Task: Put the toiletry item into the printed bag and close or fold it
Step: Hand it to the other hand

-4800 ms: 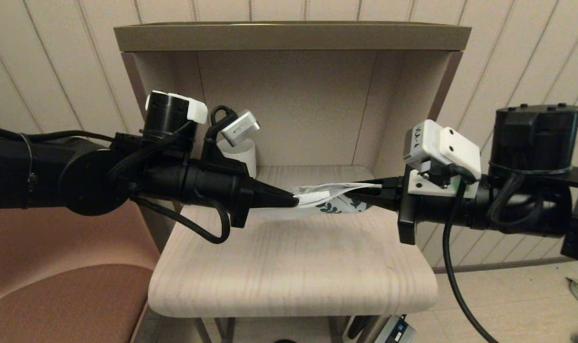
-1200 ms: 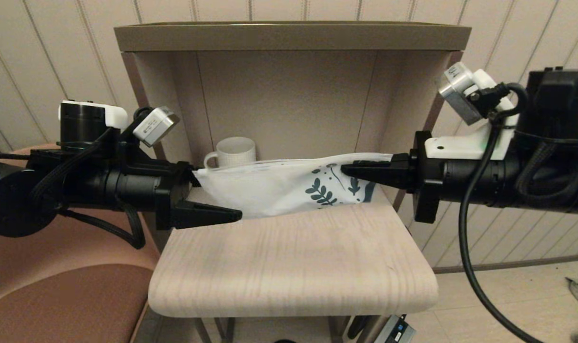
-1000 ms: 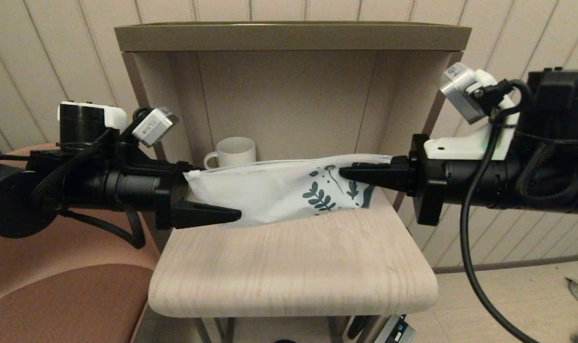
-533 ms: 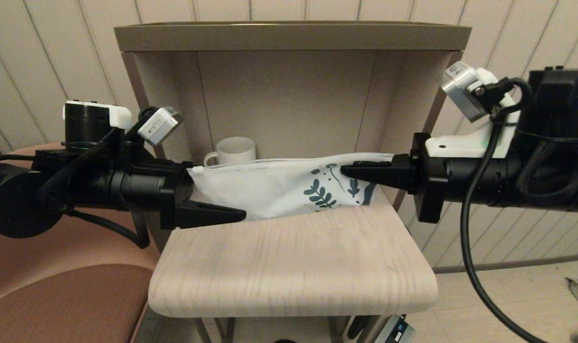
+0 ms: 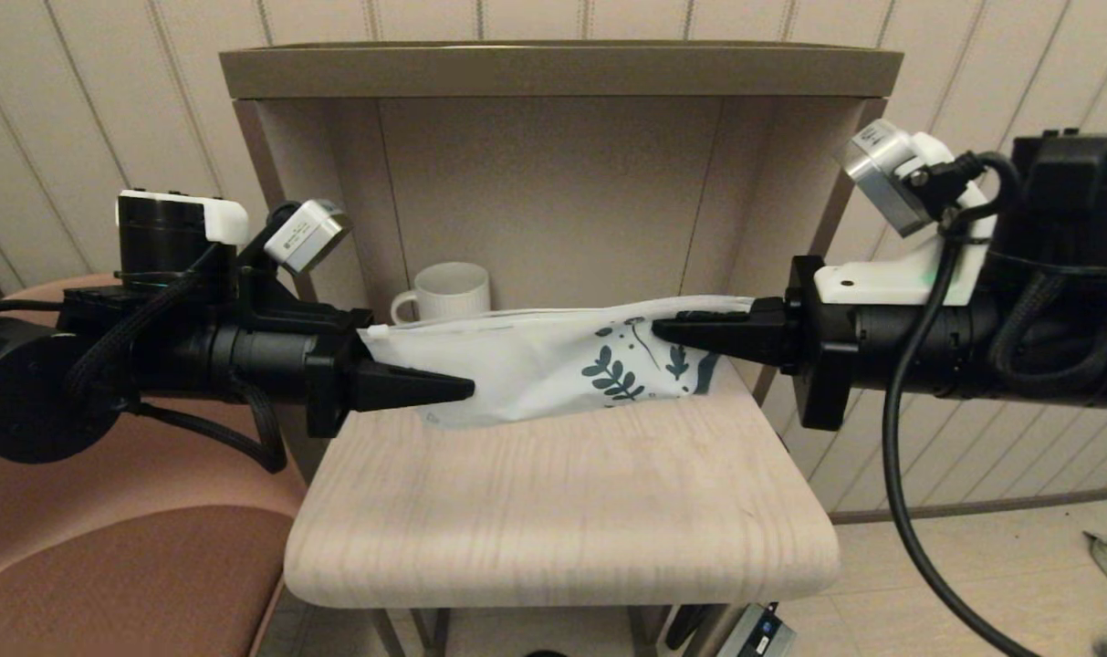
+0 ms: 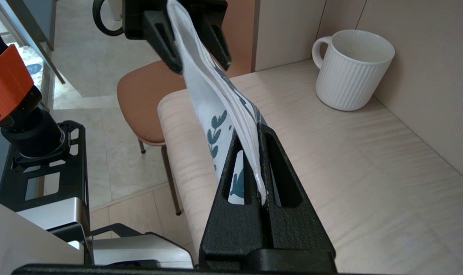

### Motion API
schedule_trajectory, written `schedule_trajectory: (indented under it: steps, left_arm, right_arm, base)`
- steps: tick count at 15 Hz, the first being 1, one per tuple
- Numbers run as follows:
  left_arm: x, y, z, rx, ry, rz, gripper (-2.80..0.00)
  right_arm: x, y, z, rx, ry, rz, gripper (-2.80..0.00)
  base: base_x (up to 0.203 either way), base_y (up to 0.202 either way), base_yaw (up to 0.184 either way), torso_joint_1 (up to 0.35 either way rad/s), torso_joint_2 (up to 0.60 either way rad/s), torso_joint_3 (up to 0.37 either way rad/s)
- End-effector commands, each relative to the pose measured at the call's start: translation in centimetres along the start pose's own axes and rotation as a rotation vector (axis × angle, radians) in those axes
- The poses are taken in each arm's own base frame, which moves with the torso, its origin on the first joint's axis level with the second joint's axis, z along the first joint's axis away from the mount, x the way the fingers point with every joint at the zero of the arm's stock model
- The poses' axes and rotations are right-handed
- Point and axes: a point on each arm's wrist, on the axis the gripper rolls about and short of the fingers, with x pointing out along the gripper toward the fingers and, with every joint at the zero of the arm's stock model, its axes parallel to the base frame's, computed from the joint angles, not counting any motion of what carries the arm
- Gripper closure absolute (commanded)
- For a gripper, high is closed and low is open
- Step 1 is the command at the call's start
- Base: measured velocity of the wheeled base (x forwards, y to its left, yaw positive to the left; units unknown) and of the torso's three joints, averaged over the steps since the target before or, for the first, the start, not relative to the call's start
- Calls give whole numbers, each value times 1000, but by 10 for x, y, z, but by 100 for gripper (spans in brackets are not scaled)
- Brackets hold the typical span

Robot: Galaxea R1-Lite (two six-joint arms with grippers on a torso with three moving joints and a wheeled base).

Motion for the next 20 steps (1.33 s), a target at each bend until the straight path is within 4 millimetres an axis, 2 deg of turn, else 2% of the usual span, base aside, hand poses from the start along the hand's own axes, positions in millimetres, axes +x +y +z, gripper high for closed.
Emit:
schedule_trajectory:
  steps: [1,9,11,14,20]
  left_arm:
    - [1,1,1,5,-2,-10,0]
    - [3,2,3,8,-4,-13,0]
    - [3,2,4,-10,-5,-14,0]
    - [3,2,4,-11,-5,-15,0]
    - [3,2,4,-10,-6,-18,0]
  right_arm:
    - [0,0,0,-3,-3,5,0]
    - [0,-1,-2,-3,3,0,0]
    - [3,-6,-2,-3,5,-19,0]
    - [-2,-13,-3,-11,10,-66,0]
    - [-2,-12,1,5,6,-61,0]
  base:
    - [0,0,0,0,0,0]
    - [0,0,0,0,0,0]
    - [0,0,0,0,0,0]
    - [0,0,0,0,0,0]
    - [0,0,0,0,0,0]
